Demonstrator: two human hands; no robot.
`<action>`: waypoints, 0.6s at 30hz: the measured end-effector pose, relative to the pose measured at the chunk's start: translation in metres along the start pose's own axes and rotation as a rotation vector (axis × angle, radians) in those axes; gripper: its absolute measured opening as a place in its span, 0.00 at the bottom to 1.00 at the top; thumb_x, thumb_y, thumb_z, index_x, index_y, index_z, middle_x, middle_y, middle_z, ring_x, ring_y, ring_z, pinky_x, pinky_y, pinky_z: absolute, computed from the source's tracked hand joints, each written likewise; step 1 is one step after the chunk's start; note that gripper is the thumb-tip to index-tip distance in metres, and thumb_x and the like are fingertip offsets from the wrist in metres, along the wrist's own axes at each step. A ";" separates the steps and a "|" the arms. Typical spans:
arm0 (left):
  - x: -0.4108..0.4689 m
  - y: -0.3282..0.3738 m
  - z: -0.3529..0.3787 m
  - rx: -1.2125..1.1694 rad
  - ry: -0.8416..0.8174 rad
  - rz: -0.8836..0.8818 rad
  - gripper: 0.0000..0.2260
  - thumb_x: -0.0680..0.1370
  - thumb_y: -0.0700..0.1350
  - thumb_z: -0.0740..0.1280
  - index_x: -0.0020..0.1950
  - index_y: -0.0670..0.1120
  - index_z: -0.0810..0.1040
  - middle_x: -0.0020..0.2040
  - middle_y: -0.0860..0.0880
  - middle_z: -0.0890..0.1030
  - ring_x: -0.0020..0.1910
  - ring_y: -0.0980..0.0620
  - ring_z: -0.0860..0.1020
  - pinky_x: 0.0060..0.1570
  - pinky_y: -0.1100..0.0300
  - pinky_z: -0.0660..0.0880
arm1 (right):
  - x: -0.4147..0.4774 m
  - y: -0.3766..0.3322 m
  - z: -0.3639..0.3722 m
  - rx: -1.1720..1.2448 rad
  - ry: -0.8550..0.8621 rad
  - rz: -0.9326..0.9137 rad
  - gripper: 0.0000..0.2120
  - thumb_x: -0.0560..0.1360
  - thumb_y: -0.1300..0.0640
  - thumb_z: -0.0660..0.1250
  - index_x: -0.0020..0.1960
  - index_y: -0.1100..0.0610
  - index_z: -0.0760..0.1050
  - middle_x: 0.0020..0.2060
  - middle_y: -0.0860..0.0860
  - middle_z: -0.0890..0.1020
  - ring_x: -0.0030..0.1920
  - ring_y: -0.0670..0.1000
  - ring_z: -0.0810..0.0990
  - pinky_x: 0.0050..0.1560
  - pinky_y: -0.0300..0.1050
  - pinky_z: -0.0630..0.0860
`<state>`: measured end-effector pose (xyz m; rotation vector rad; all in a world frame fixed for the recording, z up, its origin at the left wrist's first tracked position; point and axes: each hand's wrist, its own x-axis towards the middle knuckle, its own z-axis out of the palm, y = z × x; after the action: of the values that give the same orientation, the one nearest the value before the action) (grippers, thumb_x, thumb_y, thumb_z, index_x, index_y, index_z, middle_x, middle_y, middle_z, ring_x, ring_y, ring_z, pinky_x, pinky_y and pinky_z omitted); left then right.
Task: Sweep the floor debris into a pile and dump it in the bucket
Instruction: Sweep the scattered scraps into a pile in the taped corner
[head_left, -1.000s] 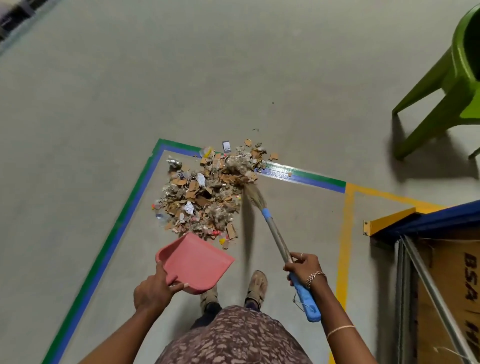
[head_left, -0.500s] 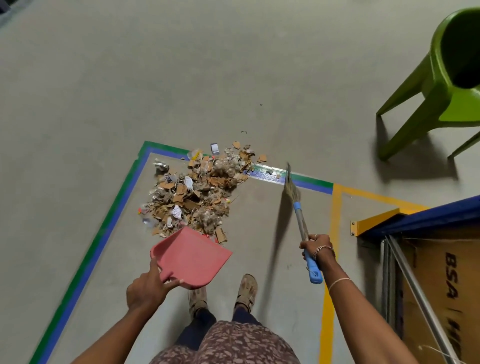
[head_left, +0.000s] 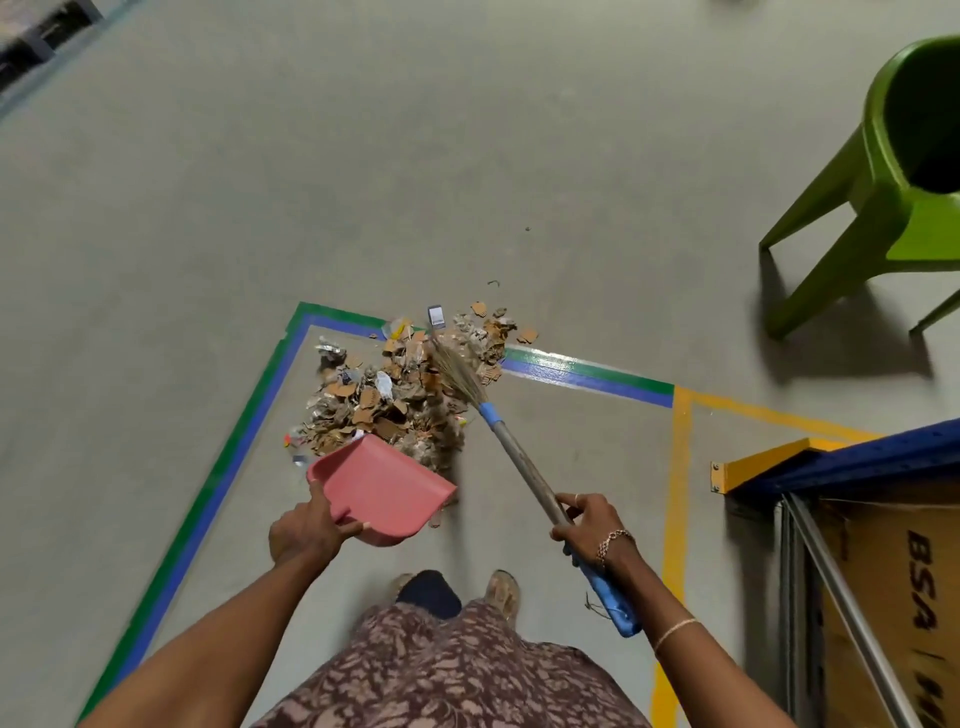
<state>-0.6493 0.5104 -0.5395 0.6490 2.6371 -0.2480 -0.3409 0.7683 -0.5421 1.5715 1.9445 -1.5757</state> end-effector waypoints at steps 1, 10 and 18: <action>0.006 0.006 -0.002 -0.004 0.001 0.005 0.55 0.68 0.77 0.64 0.81 0.48 0.43 0.49 0.48 0.83 0.43 0.47 0.82 0.34 0.58 0.73 | -0.005 0.002 -0.008 -0.012 0.016 -0.021 0.30 0.68 0.66 0.73 0.70 0.58 0.74 0.48 0.59 0.81 0.28 0.54 0.82 0.26 0.49 0.80; 0.040 0.070 -0.003 -0.099 -0.024 0.048 0.52 0.67 0.75 0.68 0.80 0.49 0.51 0.52 0.52 0.85 0.48 0.47 0.83 0.34 0.58 0.71 | 0.034 0.004 -0.097 -0.046 0.205 -0.040 0.30 0.68 0.68 0.74 0.69 0.57 0.75 0.44 0.57 0.82 0.26 0.54 0.81 0.23 0.45 0.76; 0.079 0.137 0.001 -0.271 -0.094 -0.019 0.46 0.66 0.73 0.70 0.76 0.53 0.59 0.60 0.52 0.82 0.57 0.44 0.82 0.41 0.56 0.74 | 0.174 0.022 -0.148 -0.065 0.340 0.237 0.17 0.63 0.62 0.74 0.53 0.60 0.83 0.30 0.57 0.83 0.30 0.58 0.83 0.34 0.57 0.83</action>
<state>-0.6470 0.6622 -0.5846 0.5092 2.5253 0.0715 -0.3317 0.9867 -0.6122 2.0633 1.8509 -1.2040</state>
